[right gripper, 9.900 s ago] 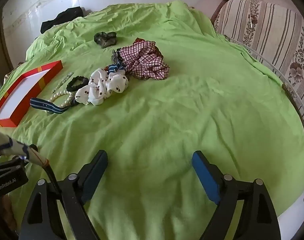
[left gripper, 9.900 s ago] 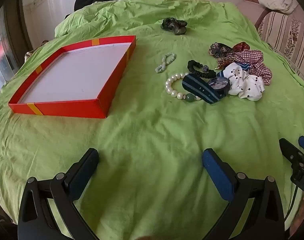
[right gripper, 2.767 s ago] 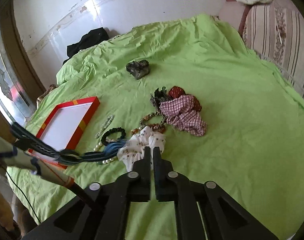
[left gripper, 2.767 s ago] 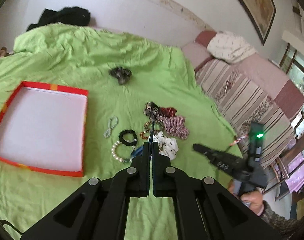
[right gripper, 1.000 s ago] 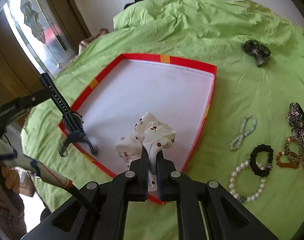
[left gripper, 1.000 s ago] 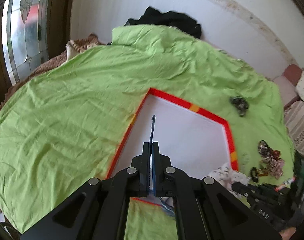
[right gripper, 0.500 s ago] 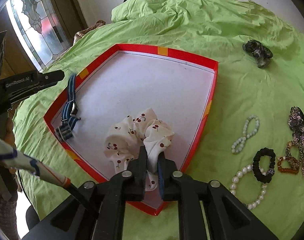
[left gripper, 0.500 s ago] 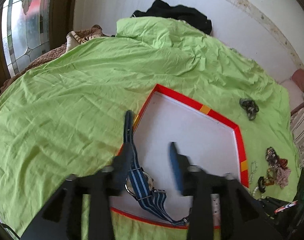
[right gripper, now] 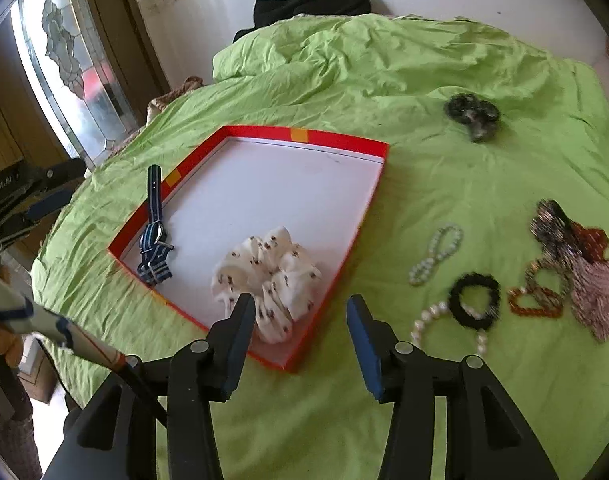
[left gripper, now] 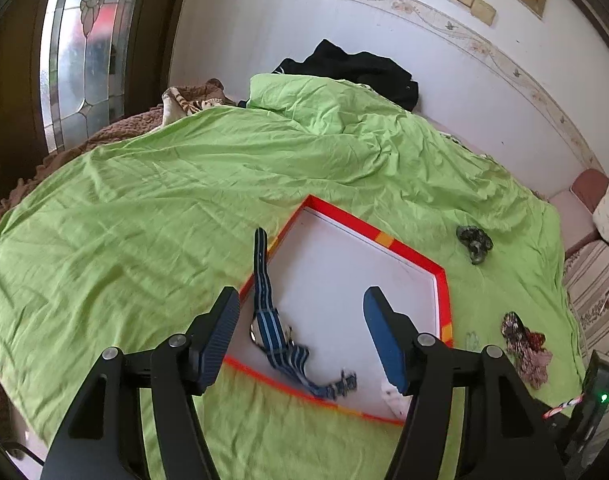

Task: Organize jewelry
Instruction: 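Open left tool to drop the watch while right tool releases the scrunchie, then move both tools back toward the remaining jewelry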

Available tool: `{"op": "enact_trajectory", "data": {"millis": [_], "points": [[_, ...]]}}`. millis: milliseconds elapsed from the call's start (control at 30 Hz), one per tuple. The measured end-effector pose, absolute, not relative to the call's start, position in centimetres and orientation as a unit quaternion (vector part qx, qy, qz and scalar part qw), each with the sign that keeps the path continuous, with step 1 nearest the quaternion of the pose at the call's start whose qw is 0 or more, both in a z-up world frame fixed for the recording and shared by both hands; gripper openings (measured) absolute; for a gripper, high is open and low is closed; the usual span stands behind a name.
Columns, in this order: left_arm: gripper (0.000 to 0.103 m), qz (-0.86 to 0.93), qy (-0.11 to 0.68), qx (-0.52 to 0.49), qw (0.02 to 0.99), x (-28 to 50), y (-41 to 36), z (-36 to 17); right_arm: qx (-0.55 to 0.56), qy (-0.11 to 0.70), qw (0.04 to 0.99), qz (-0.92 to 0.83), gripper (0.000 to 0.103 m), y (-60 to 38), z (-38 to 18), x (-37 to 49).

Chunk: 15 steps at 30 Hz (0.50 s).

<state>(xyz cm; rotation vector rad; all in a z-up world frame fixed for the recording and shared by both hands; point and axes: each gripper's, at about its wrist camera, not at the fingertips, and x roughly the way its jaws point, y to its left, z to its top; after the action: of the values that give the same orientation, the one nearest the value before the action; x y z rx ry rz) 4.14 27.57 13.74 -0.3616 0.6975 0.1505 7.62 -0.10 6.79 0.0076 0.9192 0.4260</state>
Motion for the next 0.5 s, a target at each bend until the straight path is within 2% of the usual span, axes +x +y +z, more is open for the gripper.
{"op": "enact_trajectory", "data": {"millis": [500], "points": [[0.067, 0.017, 0.362, -0.102, 0.926, 1.0, 17.7, 14.2, 0.066, 0.441, 0.890, 0.093, 0.057, -14.4, 6.5, 2.2]]}}
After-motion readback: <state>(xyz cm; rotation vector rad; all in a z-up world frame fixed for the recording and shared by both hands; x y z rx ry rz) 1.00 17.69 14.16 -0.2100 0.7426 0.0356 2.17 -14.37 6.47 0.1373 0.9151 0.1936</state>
